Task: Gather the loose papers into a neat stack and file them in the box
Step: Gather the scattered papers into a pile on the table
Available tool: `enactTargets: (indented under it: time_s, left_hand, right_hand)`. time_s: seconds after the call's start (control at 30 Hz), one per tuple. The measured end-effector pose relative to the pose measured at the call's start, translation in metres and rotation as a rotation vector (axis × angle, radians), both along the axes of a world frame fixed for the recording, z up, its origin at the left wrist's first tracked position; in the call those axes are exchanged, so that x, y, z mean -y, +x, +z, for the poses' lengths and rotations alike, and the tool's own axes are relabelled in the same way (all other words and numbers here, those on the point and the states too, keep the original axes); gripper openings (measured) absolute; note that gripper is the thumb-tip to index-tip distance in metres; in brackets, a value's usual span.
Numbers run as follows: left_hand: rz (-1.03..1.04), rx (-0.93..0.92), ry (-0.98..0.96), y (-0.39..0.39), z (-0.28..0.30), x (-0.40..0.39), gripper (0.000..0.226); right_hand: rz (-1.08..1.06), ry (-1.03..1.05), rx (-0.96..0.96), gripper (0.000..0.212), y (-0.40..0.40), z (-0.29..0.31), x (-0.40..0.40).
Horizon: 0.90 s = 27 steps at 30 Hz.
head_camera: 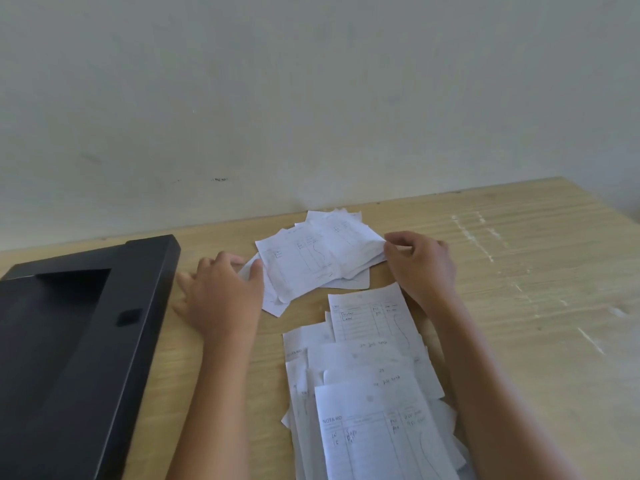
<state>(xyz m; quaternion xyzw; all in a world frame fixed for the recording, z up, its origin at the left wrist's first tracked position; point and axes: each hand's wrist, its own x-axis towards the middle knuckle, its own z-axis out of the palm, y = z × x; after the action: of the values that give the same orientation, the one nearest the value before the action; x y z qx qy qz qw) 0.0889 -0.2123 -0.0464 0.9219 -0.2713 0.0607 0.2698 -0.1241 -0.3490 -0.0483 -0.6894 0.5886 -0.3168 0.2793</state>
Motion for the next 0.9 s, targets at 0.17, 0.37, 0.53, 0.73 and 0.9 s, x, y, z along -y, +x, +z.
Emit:
enactTargets:
  time_s: [0.17, 0.37, 0.53, 0.73, 0.9]
  left_hand:
    - [-0.034, -0.070, 0.001, -0.005, 0.004, 0.008, 0.038]
    - [-0.084, -0.144, 0.130, -0.022, 0.013, 0.016, 0.054]
    - [-0.286, -0.184, 0.229, -0.042, 0.014, 0.028, 0.050]
    - [-0.287, -0.207, 0.152, -0.047, 0.014, 0.035, 0.058]
    - [-0.224, -0.200, 0.165, -0.054, 0.016, 0.045, 0.060]
  right_hand:
    - [0.024, 0.017, 0.024, 0.020, 0.002, 0.001, 0.001]
    - [0.051, 0.033, -0.064, 0.031, 0.012, 0.008, -0.006]
    - [0.118, 0.070, -0.059, 0.030, 0.026, 0.011, -0.014]
    - [0.084, 0.111, 0.023, 0.025, 0.026, 0.014, -0.014]
    - [0.098, 0.131, 0.067, 0.025, 0.028, 0.012, -0.018]
